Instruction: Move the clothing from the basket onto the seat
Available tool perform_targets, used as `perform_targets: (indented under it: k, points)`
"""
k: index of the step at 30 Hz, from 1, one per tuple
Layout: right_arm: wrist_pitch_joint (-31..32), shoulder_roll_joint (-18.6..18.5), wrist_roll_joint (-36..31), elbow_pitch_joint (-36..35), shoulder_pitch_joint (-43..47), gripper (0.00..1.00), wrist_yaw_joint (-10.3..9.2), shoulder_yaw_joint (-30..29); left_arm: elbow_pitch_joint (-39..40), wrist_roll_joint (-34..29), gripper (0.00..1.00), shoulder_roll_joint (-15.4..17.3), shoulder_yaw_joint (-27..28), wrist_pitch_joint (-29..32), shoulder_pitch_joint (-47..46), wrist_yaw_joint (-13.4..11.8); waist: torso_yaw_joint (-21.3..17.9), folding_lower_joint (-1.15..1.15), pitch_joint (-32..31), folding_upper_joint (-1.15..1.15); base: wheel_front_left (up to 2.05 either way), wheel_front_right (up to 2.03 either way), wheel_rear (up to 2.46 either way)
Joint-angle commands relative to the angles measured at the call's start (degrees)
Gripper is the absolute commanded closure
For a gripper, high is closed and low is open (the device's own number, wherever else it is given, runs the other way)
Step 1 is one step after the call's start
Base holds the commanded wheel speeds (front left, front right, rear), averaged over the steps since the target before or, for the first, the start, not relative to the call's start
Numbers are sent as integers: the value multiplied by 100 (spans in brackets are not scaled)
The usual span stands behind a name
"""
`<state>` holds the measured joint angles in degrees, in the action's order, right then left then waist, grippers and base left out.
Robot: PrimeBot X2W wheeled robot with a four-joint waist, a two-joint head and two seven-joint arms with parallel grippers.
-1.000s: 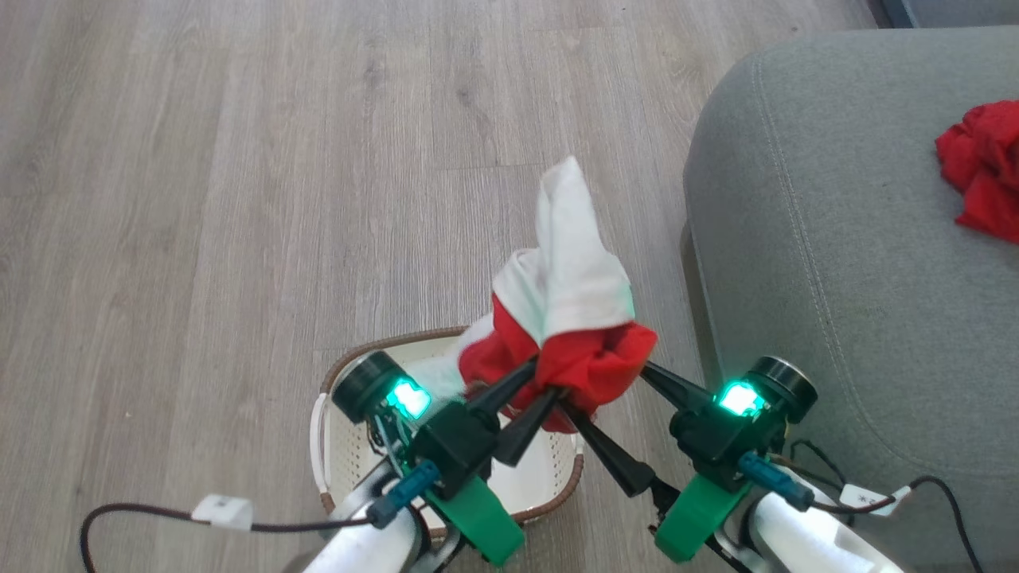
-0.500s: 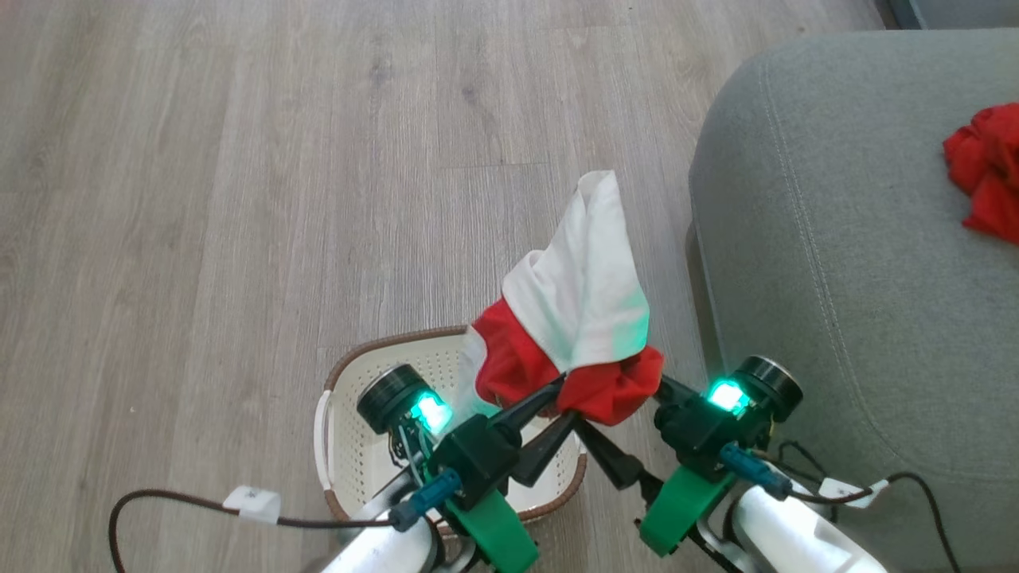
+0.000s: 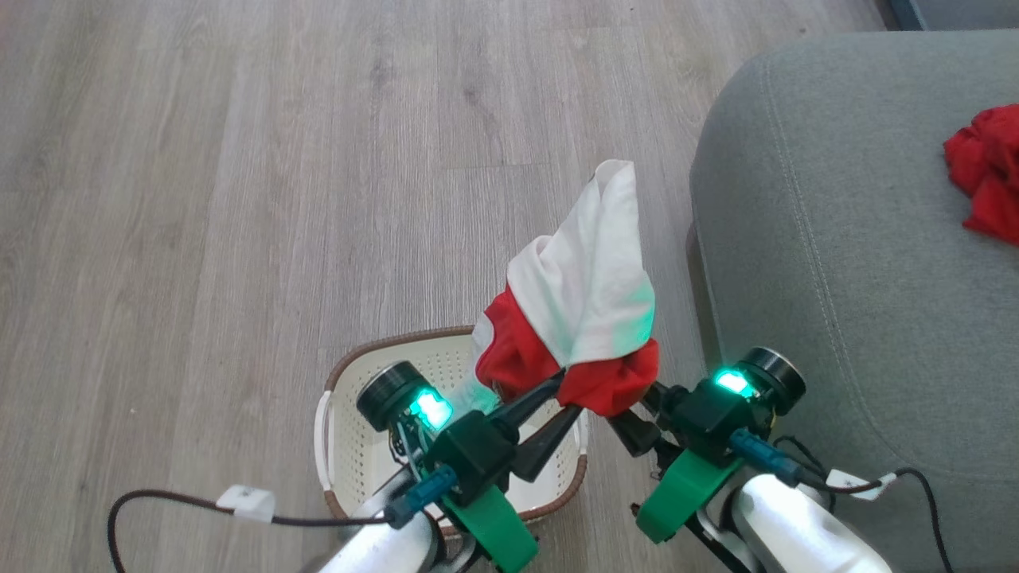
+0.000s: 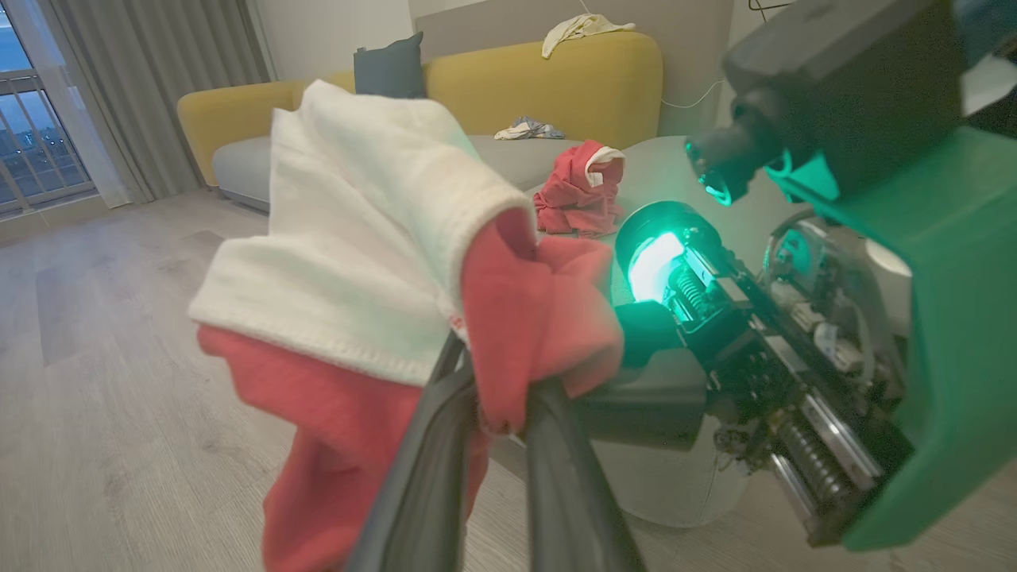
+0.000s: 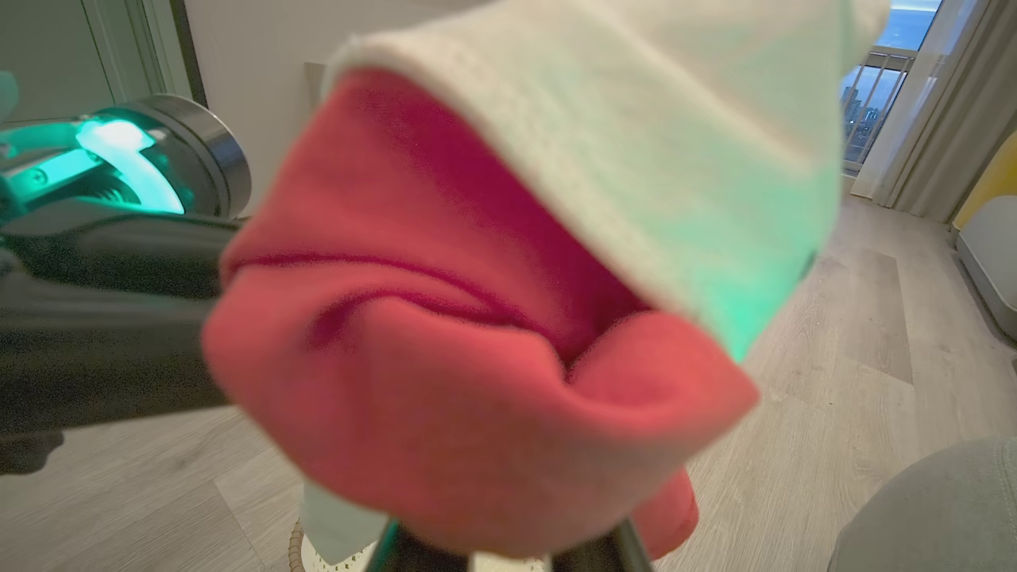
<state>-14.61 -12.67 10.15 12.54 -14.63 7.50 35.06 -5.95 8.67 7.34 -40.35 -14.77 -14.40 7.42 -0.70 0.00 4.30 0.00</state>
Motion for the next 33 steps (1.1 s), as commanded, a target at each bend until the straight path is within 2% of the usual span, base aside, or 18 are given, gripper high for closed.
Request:
perform_targets:
  k: [1, 2, 3, 4, 12, 22, 33]
  points:
    - [-39, 124, 56, -290, -107, 100, -1, -38, 141, 12, 100, -22, 214, -23, -178, 6, -15, 0, -18, 0, 0, 0, 0]
    - [-39, 137, 66, -302, -87, 100, -1, -70, 125, -1, 68, -32, 236, -23, -159, 6, -22, 0, -28, 0, 0, 0, 0]
    - [-39, 148, 76, -316, -69, 100, -1, -105, 124, -45, 26, -51, 300, -23, -140, 5, -28, 0, -37, 0, 0, 0, 0]
    - [-39, 153, 76, -333, -56, 100, -1, -141, 129, -91, 0, -73, 360, -23, -122, 2, -33, 0, -39, 0, 0, 0, 0]
    - [-39, 156, -48, -624, 43, 100, -1, -715, 57, -278, 0, -207, 692, -23, -6, 3, -36, 0, -36, 0, 0, 0, 0]
    - [-39, 87, -181, -980, 178, 100, -1, -1461, -6, -541, 0, -200, 834, -23, 170, 5, 1, 0, -108, 0, 0, 0, 0]
    - [-39, 73, -136, -1199, 558, 100, -1, -2364, -45, -530, 0, -194, 936, -23, 418, 6, -31, 0, -139, 0, 0, 0, 0]
